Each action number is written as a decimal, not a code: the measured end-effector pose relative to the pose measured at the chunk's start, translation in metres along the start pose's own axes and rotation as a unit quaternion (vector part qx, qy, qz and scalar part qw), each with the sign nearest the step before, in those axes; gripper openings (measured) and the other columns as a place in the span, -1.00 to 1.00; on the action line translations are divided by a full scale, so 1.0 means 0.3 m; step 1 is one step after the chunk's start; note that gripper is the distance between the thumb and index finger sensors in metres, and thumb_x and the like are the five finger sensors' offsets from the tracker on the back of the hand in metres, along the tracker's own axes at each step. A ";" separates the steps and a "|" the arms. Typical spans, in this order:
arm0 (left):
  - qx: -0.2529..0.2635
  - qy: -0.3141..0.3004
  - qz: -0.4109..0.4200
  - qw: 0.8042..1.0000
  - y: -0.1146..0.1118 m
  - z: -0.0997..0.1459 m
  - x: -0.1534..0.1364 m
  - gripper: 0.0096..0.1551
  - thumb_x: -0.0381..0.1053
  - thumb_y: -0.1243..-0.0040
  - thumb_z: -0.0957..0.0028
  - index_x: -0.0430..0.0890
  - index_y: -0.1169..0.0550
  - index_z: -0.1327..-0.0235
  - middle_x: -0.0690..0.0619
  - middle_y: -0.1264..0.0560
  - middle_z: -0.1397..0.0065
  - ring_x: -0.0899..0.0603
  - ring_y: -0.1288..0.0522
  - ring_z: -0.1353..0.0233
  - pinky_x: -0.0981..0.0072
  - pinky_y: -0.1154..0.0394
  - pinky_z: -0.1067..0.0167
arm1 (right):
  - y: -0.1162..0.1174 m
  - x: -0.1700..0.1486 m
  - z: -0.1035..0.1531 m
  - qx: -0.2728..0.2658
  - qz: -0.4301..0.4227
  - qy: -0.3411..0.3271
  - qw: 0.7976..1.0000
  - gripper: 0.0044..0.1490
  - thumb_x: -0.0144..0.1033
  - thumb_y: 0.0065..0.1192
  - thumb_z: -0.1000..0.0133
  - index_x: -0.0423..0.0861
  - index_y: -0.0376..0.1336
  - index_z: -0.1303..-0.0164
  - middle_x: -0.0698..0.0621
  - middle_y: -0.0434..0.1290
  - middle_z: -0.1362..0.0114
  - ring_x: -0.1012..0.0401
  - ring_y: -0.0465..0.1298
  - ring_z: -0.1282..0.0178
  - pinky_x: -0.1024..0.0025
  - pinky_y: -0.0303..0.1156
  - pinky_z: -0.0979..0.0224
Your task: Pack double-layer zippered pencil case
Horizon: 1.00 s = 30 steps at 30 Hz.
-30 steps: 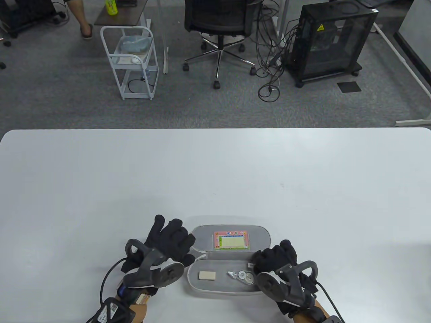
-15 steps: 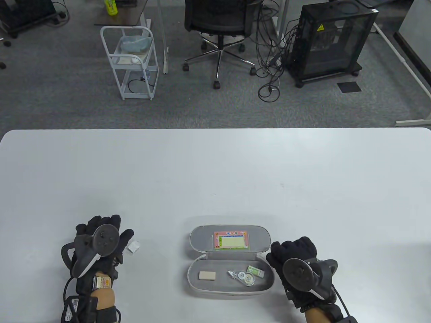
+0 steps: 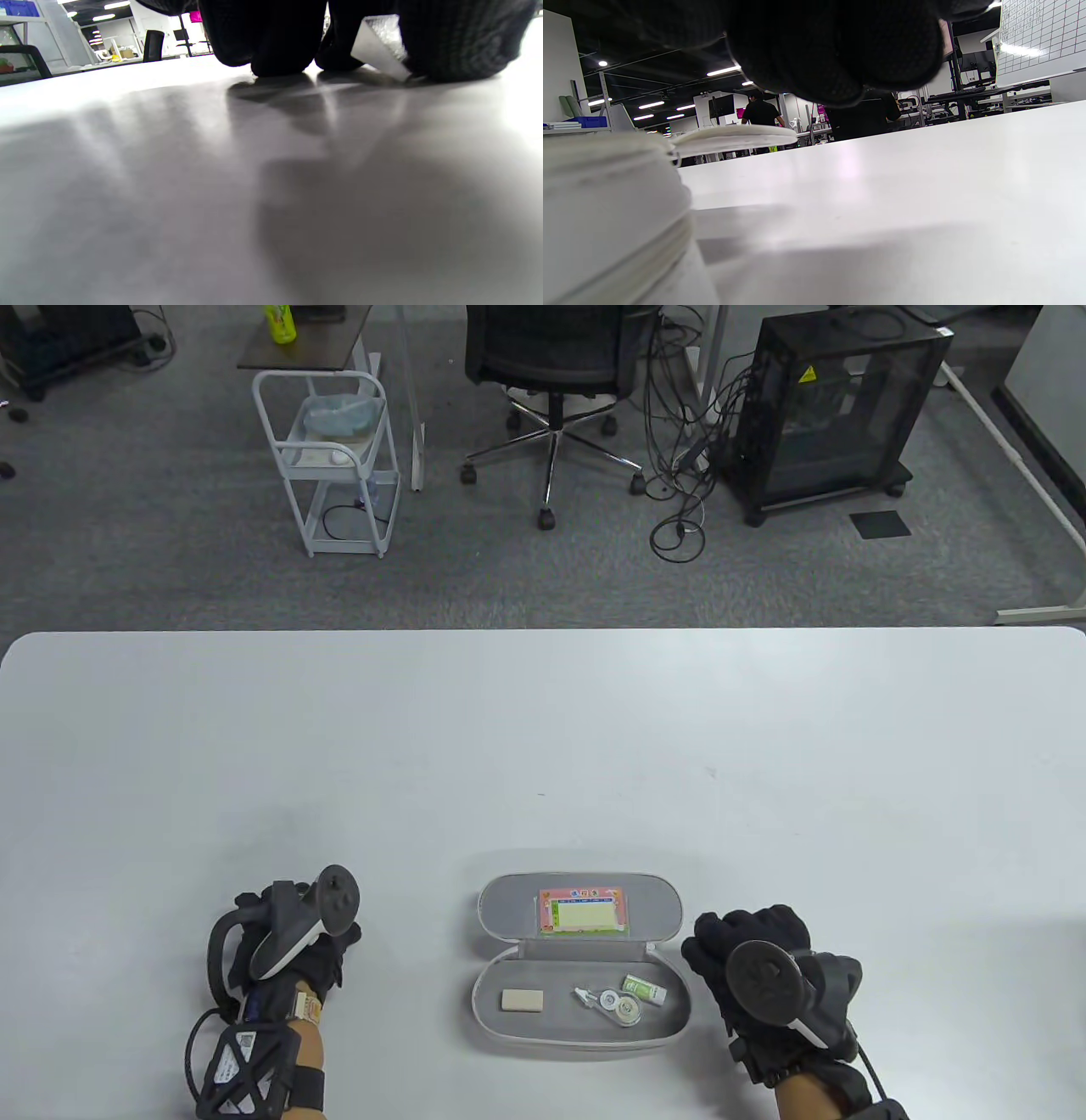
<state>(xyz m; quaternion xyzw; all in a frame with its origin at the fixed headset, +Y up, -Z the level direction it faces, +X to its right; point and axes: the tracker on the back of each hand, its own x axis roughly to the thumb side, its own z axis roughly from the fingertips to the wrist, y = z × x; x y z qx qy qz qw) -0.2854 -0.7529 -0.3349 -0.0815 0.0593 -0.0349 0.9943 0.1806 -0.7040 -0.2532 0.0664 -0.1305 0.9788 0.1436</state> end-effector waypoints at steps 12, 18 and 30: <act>0.153 -0.220 0.184 0.946 0.188 0.174 0.241 -0.49 0.24 -0.34 0.14 0.07 -0.63 -0.03 0.01 -0.63 -0.26 -0.29 -0.52 -0.44 -0.29 -0.28 -0.41 | 0.001 -0.020 -0.006 0.007 -0.005 0.013 1.000 -0.41 0.11 0.24 0.04 0.00 0.49 -0.03 0.05 0.64 -0.02 0.09 0.57 -0.03 -0.07 0.21 -0.47; 0.163 -0.348 0.084 0.919 0.192 0.329 0.527 -0.50 0.25 -0.30 0.13 0.09 -0.66 -0.03 0.04 -0.65 -0.28 -0.30 -0.47 -0.51 -0.32 -0.23 -0.45 | 0.002 -0.018 -0.006 0.007 -0.004 0.011 1.000 -0.41 0.11 0.24 0.04 -0.01 0.49 -0.03 0.06 0.64 -0.02 0.10 0.57 -0.04 -0.07 0.21 -0.47; 0.195 -0.352 -0.071 0.913 0.116 0.368 0.666 -0.55 0.26 -0.17 0.04 0.12 -0.62 -0.03 -0.02 -0.53 -0.33 -0.29 -0.37 -0.53 -0.33 -0.13 -0.48 | 0.010 -0.016 -0.007 0.011 0.000 0.008 1.000 -0.40 0.11 0.24 0.04 -0.01 0.49 -0.04 0.05 0.64 -0.02 0.09 0.57 -0.03 -0.07 0.21 -0.47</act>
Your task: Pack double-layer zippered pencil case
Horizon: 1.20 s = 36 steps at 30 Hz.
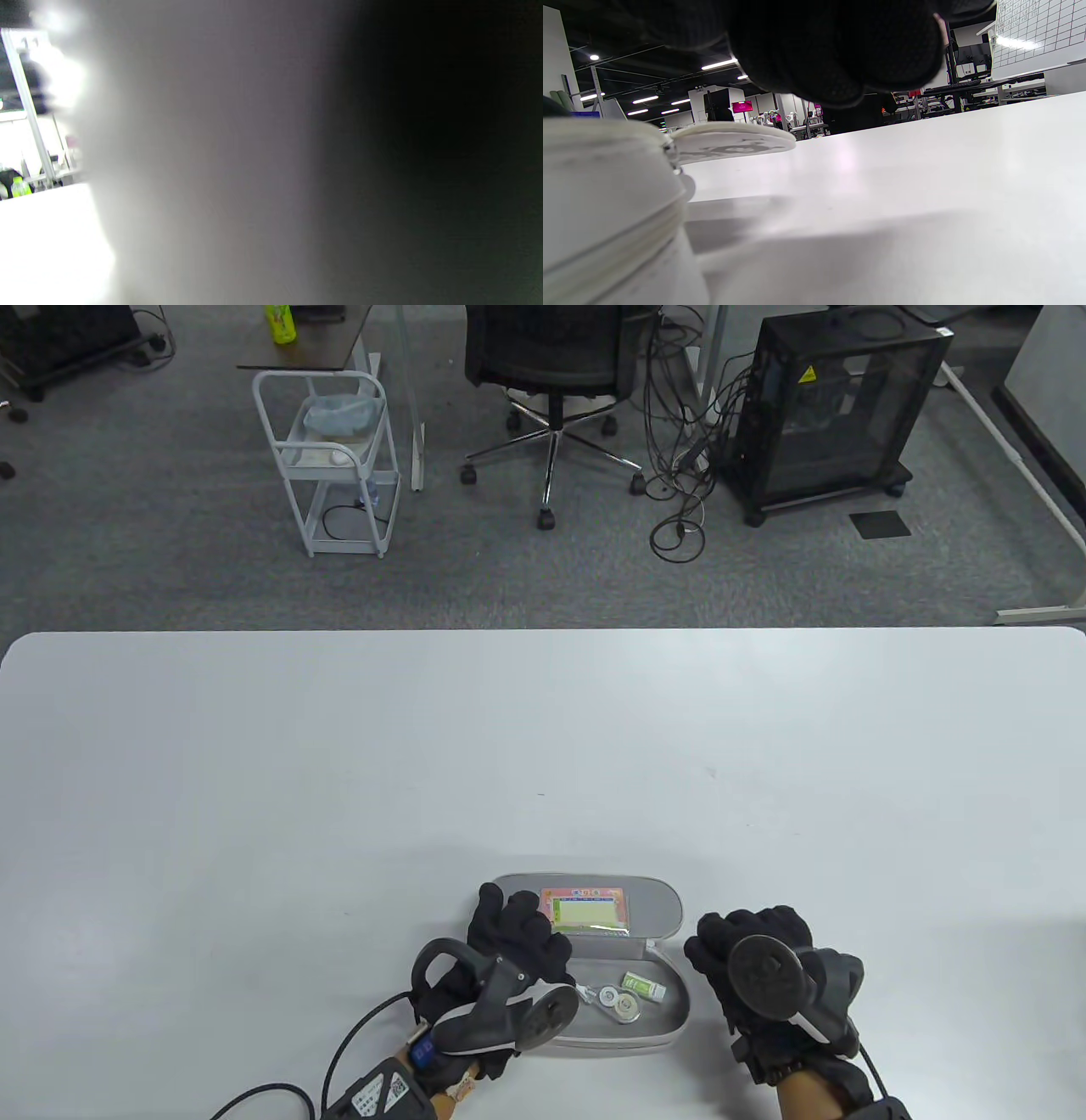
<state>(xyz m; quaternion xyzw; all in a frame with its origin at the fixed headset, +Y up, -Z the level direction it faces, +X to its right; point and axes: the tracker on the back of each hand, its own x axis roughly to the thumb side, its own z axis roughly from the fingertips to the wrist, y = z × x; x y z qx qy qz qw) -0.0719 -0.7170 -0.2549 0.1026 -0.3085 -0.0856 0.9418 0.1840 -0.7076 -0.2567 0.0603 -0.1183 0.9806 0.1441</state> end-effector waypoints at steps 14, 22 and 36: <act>-0.017 0.135 0.069 0.988 -0.040 0.035 -0.288 -0.03 0.47 0.11 0.11 0.02 -0.03 -0.48 -0.04 -0.23 -0.60 -0.36 -0.22 -0.63 -0.35 -0.10 -0.49 | -0.005 -0.012 -0.001 0.007 -0.011 0.005 1.000 -0.39 0.12 0.23 0.04 -0.01 0.48 -0.06 0.05 0.63 -0.03 0.09 0.57 -0.04 -0.07 0.21 -0.48; -0.108 0.176 0.330 0.921 -0.164 0.037 -0.362 0.12 0.49 0.24 0.15 -0.24 0.08 -0.42 -0.18 -0.39 -0.54 -0.49 -0.32 -0.58 -0.37 -0.13 -0.48 | -0.001 -0.027 -0.005 0.027 -0.018 0.020 0.999 -0.34 0.14 0.21 0.03 -0.02 0.46 -0.12 0.04 0.63 -0.07 0.08 0.57 -0.07 -0.07 0.20 -0.48; 0.033 0.124 0.473 0.872 -0.118 0.043 -0.342 0.09 0.26 -0.17 0.04 -0.17 0.15 -0.40 0.03 -0.47 -0.33 -0.30 -0.46 -0.48 -0.39 -0.20 -0.43 | 0.001 -0.049 -0.010 0.036 -0.025 0.036 0.998 -0.30 0.14 0.20 0.03 -0.03 0.43 -0.18 0.02 0.63 -0.11 0.07 0.57 -0.10 -0.08 0.20 -0.49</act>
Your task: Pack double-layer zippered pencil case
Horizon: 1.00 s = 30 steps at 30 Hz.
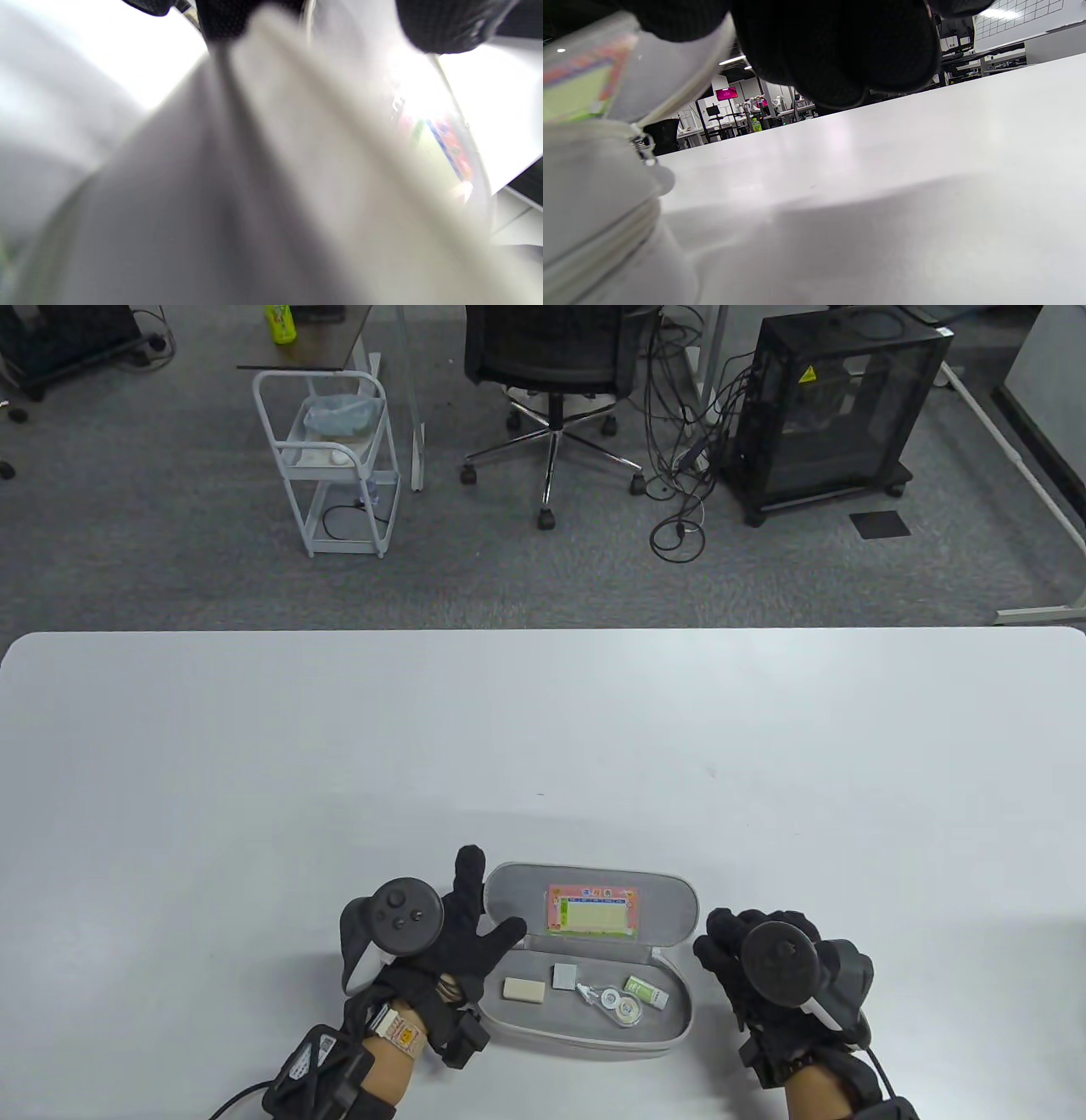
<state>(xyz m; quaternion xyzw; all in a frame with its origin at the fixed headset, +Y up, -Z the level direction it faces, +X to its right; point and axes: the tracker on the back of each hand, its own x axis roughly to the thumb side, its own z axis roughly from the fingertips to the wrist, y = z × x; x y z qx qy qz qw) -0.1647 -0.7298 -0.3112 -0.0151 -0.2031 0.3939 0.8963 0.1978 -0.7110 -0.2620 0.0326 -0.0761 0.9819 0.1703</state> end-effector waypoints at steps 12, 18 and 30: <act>-0.105 -0.226 -0.391 0.886 -0.062 0.075 0.168 -0.24 0.47 -0.11 0.18 0.14 -0.45 -0.26 0.05 -0.48 -0.47 -0.29 -0.39 -0.60 -0.37 -0.18 -0.47 | 0.011 -0.039 -0.013 0.024 0.013 0.053 0.998 -0.33 0.02 0.24 0.01 -0.05 0.40 -0.25 0.01 0.61 -0.18 0.06 0.56 -0.15 -0.12 0.17 -0.50; -0.167 -0.150 -0.361 0.905 -0.105 0.054 0.144 -0.01 0.69 0.05 0.33 0.16 -0.29 -0.31 0.00 -0.23 -0.61 -0.33 -0.18 -0.68 -0.37 -0.09 -0.51 | 0.029 -0.031 -0.016 0.046 0.020 0.049 0.998 -0.32 0.03 0.24 0.02 -0.05 0.40 -0.25 0.01 0.61 -0.18 0.05 0.56 -0.15 -0.12 0.17 -0.50; -0.131 -0.129 -0.391 0.902 -0.243 0.063 0.266 0.26 0.76 0.13 0.39 0.21 0.23 -0.46 -0.10 0.03 -0.70 -0.47 0.08 -0.70 -0.52 0.08 -0.49 | 0.067 -0.007 -0.023 0.073 0.041 0.033 0.996 -0.32 0.01 0.23 0.01 -0.04 0.38 -0.28 0.00 0.60 -0.21 0.05 0.56 -0.17 -0.12 0.17 -0.50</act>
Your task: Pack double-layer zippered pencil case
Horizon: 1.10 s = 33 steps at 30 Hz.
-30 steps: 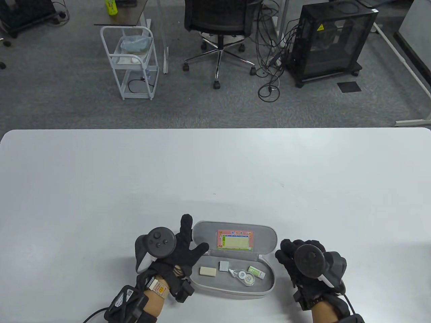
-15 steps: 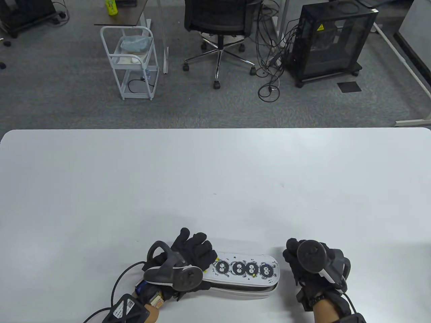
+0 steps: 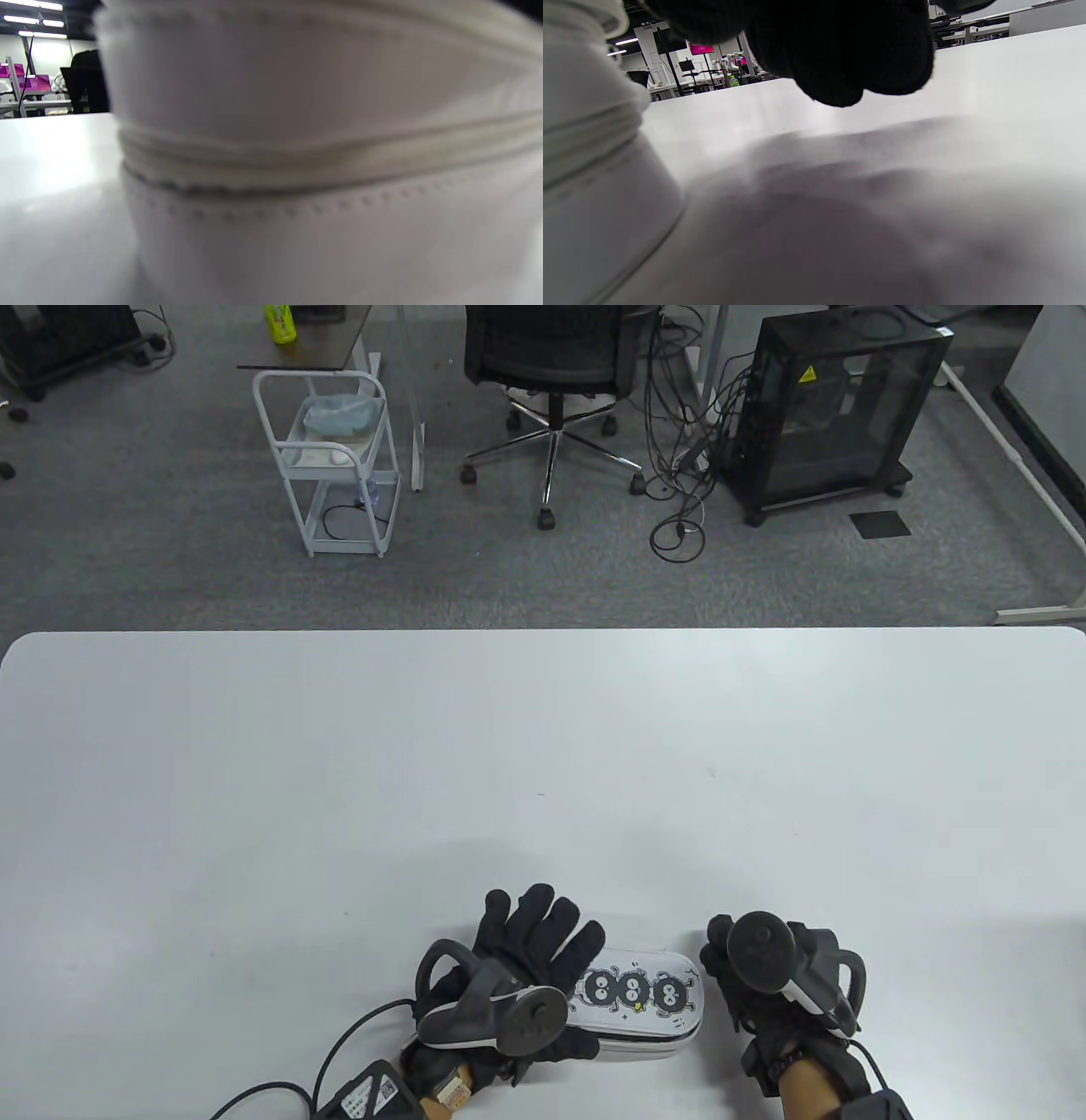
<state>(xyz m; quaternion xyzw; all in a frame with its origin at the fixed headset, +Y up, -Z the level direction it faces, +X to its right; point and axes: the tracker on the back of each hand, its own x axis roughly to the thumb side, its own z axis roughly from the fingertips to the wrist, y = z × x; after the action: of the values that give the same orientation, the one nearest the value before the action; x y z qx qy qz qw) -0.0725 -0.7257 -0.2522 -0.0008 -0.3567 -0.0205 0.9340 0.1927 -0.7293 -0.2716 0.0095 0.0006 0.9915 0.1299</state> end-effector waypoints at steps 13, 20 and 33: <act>-0.028 -0.043 -0.046 0.998 -0.052 -0.026 -0.043 0.24 0.76 0.07 0.42 0.19 0.08 -0.46 -0.08 -0.23 -0.56 -0.31 -0.39 -0.53 -0.35 -0.24 -0.45 | 0.049 0.040 -0.003 0.074 -0.018 -0.094 0.993 -0.23 -0.07 0.14 0.02 0.06 0.21 -0.47 -0.01 0.54 -0.37 0.03 0.53 -0.28 -0.15 0.13 -0.53; 0.025 -0.164 -0.027 0.986 -0.058 0.010 -0.108 0.23 0.76 0.02 0.54 0.24 -0.03 -0.42 -0.03 -0.32 -0.52 -0.29 -0.46 -0.49 -0.32 -0.28 -0.43 | 0.074 0.107 0.020 0.197 -0.095 -0.199 0.955 -0.11 -0.08 0.24 0.07 0.18 0.07 -0.53 0.01 0.46 -0.52 -0.02 0.47 -0.38 -0.18 0.05 -0.58; 0.019 -0.194 -0.057 0.979 -0.070 0.023 -0.142 0.27 0.78 0.13 0.68 0.31 0.05 -0.38 0.05 -0.25 -0.55 -0.26 -0.37 -0.56 -0.32 -0.24 -0.45 | 0.124 0.226 0.064 0.161 -0.064 -0.300 0.938 -0.39 -0.12 0.25 0.15 0.03 0.44 -0.12 0.09 0.65 -0.10 0.12 0.58 -0.15 -0.11 0.16 -0.54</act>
<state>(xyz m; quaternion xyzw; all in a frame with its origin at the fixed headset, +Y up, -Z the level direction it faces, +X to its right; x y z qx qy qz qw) -0.1095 -0.7449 -0.2757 0.0329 -0.5309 -0.0661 0.8442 0.1181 -0.7480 -0.2510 0.3272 0.1217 0.9189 0.1840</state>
